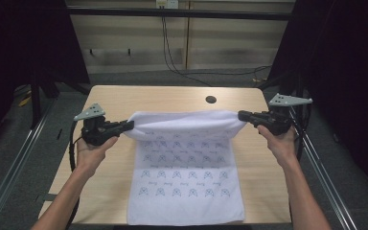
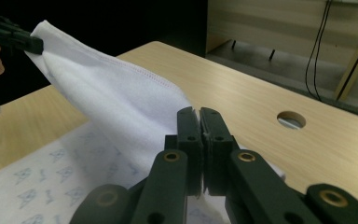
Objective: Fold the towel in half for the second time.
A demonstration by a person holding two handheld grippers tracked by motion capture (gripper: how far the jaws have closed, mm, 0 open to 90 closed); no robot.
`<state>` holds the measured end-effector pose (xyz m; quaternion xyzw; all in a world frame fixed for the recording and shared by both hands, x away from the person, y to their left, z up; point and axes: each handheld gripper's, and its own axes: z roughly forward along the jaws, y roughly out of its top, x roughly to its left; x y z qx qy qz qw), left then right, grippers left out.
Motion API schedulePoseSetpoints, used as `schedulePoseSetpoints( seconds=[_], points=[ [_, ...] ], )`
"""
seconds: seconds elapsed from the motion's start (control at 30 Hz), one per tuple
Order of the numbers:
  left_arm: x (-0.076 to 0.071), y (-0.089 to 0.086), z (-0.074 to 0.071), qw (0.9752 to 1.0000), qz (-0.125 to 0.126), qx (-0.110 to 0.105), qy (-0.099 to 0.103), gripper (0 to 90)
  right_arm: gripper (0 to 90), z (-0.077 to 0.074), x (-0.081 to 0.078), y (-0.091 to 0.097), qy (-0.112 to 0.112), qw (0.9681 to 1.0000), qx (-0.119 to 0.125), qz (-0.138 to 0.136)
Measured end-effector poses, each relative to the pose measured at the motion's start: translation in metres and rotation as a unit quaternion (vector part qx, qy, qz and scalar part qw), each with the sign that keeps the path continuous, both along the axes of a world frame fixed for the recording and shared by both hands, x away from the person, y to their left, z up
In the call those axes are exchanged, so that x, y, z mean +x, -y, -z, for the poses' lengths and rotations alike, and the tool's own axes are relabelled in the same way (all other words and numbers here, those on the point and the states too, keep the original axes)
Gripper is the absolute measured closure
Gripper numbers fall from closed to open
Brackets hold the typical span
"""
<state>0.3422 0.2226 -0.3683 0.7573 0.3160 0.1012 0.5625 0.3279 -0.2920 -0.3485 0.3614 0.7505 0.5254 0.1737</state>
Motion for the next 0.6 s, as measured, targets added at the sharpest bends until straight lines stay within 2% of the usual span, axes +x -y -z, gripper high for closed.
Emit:
schedulePoseSetpoints(
  seconds=[0.07, 0.1, 0.17, 0.2, 0.27, 0.3, 0.33, 0.37, 0.47, 0.5, 0.53, 0.57, 0.6],
  points=[
    [-0.013, -0.004, -0.009, 0.9999, 0.002, 0.0, 0.015, 86.5, 87.6, -0.011, -0.013, -0.001, 0.014, 0.9999, 0.0, -0.009],
    [-0.019, -0.005, -0.013, 0.9999, 0.008, -0.004, 0.014, 86.4, 87.6, -0.015, -0.02, -0.001, 0.016, 0.9997, 0.003, -0.016],
    [-0.035, -0.009, -0.014, 0.9996, 0.017, -0.002, 0.025, 86.2, 87.6, -0.018, -0.035, -0.003, 0.022, 0.9994, 0.0, -0.025],
    [-0.043, -0.011, -0.011, 0.9995, 0.022, 0.0, 0.022, 85.9, 87.6, -0.015, -0.043, -0.004, 0.019, 0.9992, 0.0, -0.035],
    [-0.059, -0.013, 0.004, 0.9993, 0.031, 0.018, 0.012, 85.6, 87.6, -0.005, -0.058, -0.006, 0.008, 0.9989, -0.013, -0.045],
    [-0.064, -0.013, 0.011, 0.9991, 0.034, 0.025, 0.006, 85.6, 87.6, 0.004, -0.066, -0.006, -0.006, 0.9983, -0.009, -0.056],
    [-0.07, -0.012, 0.021, 0.9985, 0.043, 0.034, -0.003, 85.6, 87.6, 0.009, -0.07, -0.007, -0.017, 0.9979, -0.017, -0.06],
    [-0.077, -0.01, 0.03, 0.9981, 0.047, 0.039, -0.006, 85.4, 87.6, 0.017, -0.075, -0.009, -0.028, 0.9971, -0.04, -0.058],
    [-0.091, -0.005, 0.056, 0.9959, 0.069, 0.055, -0.021, 84.6, 87.5, 0.042, -0.088, -0.008, -0.064, 0.9941, -0.059, -0.064],
    [-0.094, -0.004, 0.063, 0.995, 0.076, 0.057, -0.03, 84.5, 87.4, 0.049, -0.093, -0.006, -0.071, 0.9935, -0.06, -0.066],
    [-0.096, -0.004, 0.07, 0.9938, 0.084, 0.058, -0.045, 84.0, 87.3, 0.056, -0.098, -0.004, -0.078, 0.9932, -0.049, -0.071],
    [-0.097, -0.004, 0.076, 0.9919, 0.097, 0.06, -0.056, 83.1, 87.2, 0.063, -0.104, -0.003, -0.085, 0.9926, -0.044, -0.075],
    [-0.1, -0.004, 0.081, 0.9899, 0.109, 0.073, -0.054, 81.8, 86.8, 0.071, -0.108, -0.001, -0.094, 0.9915, -0.044, -0.079]
  ],
)
